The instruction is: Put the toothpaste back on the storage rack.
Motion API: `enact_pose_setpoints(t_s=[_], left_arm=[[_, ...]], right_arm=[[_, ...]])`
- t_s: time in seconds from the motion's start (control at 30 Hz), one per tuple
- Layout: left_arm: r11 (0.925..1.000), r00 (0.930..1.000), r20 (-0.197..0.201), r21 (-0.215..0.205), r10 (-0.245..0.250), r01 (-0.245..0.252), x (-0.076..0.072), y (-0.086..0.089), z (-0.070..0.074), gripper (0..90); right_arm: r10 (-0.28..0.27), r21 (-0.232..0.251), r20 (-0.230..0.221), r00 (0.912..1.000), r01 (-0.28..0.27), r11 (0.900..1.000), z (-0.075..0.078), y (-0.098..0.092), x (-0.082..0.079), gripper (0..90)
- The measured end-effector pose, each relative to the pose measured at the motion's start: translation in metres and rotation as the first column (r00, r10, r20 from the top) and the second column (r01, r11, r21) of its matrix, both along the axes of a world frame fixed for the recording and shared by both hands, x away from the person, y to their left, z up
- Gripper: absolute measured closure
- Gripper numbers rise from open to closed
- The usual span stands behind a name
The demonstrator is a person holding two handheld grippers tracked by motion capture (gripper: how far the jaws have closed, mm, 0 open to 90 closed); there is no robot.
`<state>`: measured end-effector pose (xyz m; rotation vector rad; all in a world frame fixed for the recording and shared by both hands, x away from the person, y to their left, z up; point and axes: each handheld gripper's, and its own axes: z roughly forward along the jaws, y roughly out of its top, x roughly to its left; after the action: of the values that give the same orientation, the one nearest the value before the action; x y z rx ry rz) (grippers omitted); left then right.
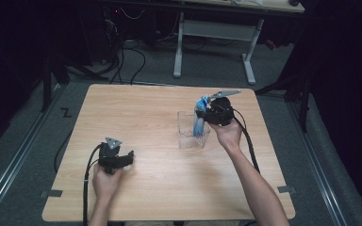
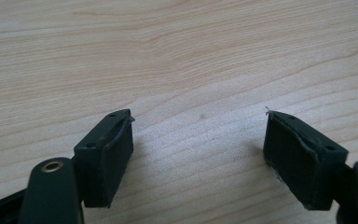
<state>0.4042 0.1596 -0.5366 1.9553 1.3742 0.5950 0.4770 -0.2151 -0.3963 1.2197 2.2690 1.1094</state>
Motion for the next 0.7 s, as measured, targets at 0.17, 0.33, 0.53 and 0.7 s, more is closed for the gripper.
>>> enact_pose_setpoints(t_s=[0.17, 0.33, 0.53, 0.7], left_arm=[[1.0, 1.0, 0.0, 0.001, 0.0, 0.0, 0.0, 0.0, 0.0, 24.4], [1.0, 1.0, 0.0, 0.0, 0.0, 0.0, 0.0, 0.0, 0.0, 24.4], [1.0, 1.0, 0.0, 0.001, 0.0, 0.0, 0.0, 0.0, 0.0, 24.4], [1.0, 1.0, 0.0, 0.001, -0.001, 0.001, 0.0, 0.0, 0.0, 24.4]], right_arm=[[0.008, 0.009, -0.014, 0.9999, -0.008, 1.0, -0.0004, 0.0001, -0.0004, 71.5], [0.012, 0.018, -0.036, 0.9993, -0.011, 1.0, -0.0048, 0.0009, 0.0011, 71.5], [0.005, 0.027, -0.043, 0.9991, -0.004, 1.0, -0.0087, -0.0005, 0.0013, 71.4], [-0.012, 0.044, -0.053, 0.9985, 0.015, 0.999, -0.0091, -0.0071, 0.0029, 70.4]])
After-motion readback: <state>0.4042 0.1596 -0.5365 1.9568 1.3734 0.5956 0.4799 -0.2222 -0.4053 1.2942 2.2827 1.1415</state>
